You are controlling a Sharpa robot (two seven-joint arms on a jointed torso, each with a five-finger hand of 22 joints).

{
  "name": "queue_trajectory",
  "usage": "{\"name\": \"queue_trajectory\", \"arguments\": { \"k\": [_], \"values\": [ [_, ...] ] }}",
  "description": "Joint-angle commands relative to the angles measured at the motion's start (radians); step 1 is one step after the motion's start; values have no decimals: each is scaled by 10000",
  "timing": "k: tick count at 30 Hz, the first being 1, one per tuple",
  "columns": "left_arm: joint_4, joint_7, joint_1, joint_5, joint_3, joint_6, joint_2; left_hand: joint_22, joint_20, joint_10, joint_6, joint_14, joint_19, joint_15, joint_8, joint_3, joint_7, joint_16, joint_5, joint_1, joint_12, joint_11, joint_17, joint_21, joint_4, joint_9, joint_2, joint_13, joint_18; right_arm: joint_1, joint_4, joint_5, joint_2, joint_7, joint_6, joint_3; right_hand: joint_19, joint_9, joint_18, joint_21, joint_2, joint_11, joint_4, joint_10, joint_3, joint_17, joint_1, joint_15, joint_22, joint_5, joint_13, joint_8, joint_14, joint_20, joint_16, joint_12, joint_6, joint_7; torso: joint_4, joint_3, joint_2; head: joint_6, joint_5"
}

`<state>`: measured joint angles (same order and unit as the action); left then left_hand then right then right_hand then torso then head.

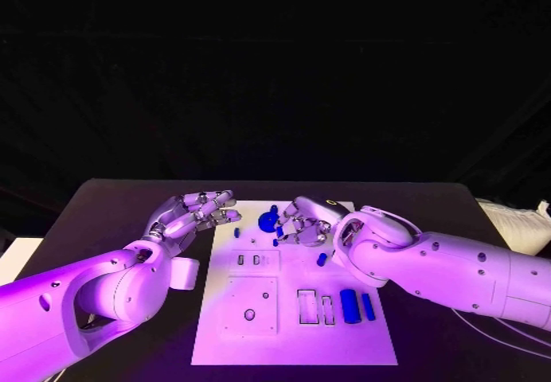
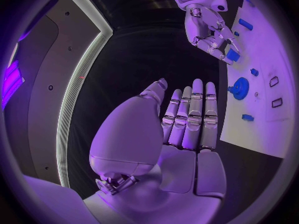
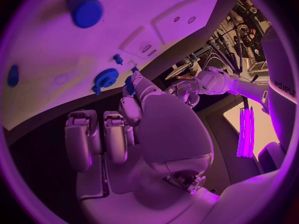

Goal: Assemble the parts on the task board

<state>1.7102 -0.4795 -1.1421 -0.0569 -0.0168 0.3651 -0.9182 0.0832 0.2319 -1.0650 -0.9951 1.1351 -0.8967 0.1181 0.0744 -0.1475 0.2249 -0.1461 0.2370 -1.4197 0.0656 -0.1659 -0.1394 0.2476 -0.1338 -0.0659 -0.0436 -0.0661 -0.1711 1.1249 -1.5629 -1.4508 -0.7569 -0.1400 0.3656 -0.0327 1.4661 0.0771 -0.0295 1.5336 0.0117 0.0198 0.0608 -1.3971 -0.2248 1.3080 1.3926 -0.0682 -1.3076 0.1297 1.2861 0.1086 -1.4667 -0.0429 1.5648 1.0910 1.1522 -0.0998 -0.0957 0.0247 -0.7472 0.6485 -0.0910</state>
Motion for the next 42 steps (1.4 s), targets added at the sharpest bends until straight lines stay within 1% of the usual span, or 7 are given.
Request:
{"name": "queue_trajectory", "arguments": {
  "k": [1, 2, 3, 11, 20, 29, 42],
  "values": [
    [-8, -106, 1, -73, 5, -196, 24, -14, 51, 39, -19, 2, -16, 39, -52, -32, 18, 73, -52, -73, -26, -48, -17, -49, 65, 4, -12, 13, -136, -116, 98, -1120, 317, -601, -376, 78, 662, 289, 111, -12, -149, -304, 190, -329, -139, 2612, -232, -65, -1837, 70, -7, 326, -1038, 91, 52, 16, 359, 315, -61, 71, 48, 85, 61],
    [-13, -107, 1, -74, 5, -195, 21, -14, 51, 39, -19, 2, -16, 39, -52, -32, 18, 73, -52, -73, -26, -48, -17, -49, 65, 4, -12, 13, -136, -139, 140, -1204, 425, -632, -406, 110, 662, 289, 111, -12, -149, -304, 190, -329, -139, 2612, -232, -65, -1837, 70, -7, 326, -1038, 91, 52, 16, 359, 315, -66, 82, 52, 101, 64],
    [-17, -107, 1, -74, 5, -194, 20, -14, 51, 39, -19, 2, -16, 39, -52, -32, 18, 73, -52, -73, -26, -48, -17, -49, 65, 4, -12, 13, -136, -159, 178, -1285, 526, -665, -442, 139, 662, 287, 111, -12, -149, -302, 195, -331, -141, 2610, -244, -64, -1837, 71, -3, 320, -1037, 91, 52, 22, 348, 312, -48, 71, 48, 111, 92],
    [-5, -109, 0, -77, 5, -221, 12, -17, 50, 38, -21, 5, -19, 38, -53, -42, 17, 77, -51, -82, -25, -47, -18, -51, 74, 4, -9, 13, -136, -306, 388, -1663, 1049, -866, -781, 257, 658, 282, 109, -17, -134, -286, 230, -332, -139, 2596, -324, -55, -1829, 68, -2, 294, -1034, 87, 45, 15, 301, 291, -37, 53, 33, 162, 159],
    [7, -105, -1, -77, 5, -232, 5, -19, 50, 38, -22, 6, -20, 37, -55, -49, 16, 81, -50, -89, -25, -47, -19, -53, 81, 4, -7, 13, -136, -430, 505, -1779, 1255, -970, -1197, 280, 658, 281, 109, -19, -83, -274, 261, -330, -120, 2585, -413, -45, -1827, 61, 7, 279, -1032, 79, 39, 18, 279, 279, -19, 33, 31, 215, 228],
    [24, -95, -1, -77, 5, -243, 3, -20, 49, 39, -22, 7, -21, 37, -56, -54, 17, 84, -50, -90, -25, -47, -20, -54, 85, 4, -5, 13, -136, -468, 572, -1802, 1282, -1072, -1567, 287, 655, 283, 107, -23, -21, -265, 299, -323, -91, 2577, -515, -36, -1820, 42, 9, 270, -1030, 70, 35, 7, 273, 271, -15, 28, 33, 263, 228],
    [15, -84, -1, -77, 5, -243, -2, -24, 50, 42, -21, 8, -22, 38, -60, -59, 20, 90, -51, -87, -26, -49, -21, -57, 88, 4, -5, 13, -135, -478, 531, -1942, 1219, -1289, -1819, 290, 630, 269, 95, -50, 98, -246, 318, -289, -55, 2527, -614, -21, -1769, 26, -14, 220, -1019, 58, 10, -58, 202, 240, -27, 28, 35, 289, 205]
  ]
}}
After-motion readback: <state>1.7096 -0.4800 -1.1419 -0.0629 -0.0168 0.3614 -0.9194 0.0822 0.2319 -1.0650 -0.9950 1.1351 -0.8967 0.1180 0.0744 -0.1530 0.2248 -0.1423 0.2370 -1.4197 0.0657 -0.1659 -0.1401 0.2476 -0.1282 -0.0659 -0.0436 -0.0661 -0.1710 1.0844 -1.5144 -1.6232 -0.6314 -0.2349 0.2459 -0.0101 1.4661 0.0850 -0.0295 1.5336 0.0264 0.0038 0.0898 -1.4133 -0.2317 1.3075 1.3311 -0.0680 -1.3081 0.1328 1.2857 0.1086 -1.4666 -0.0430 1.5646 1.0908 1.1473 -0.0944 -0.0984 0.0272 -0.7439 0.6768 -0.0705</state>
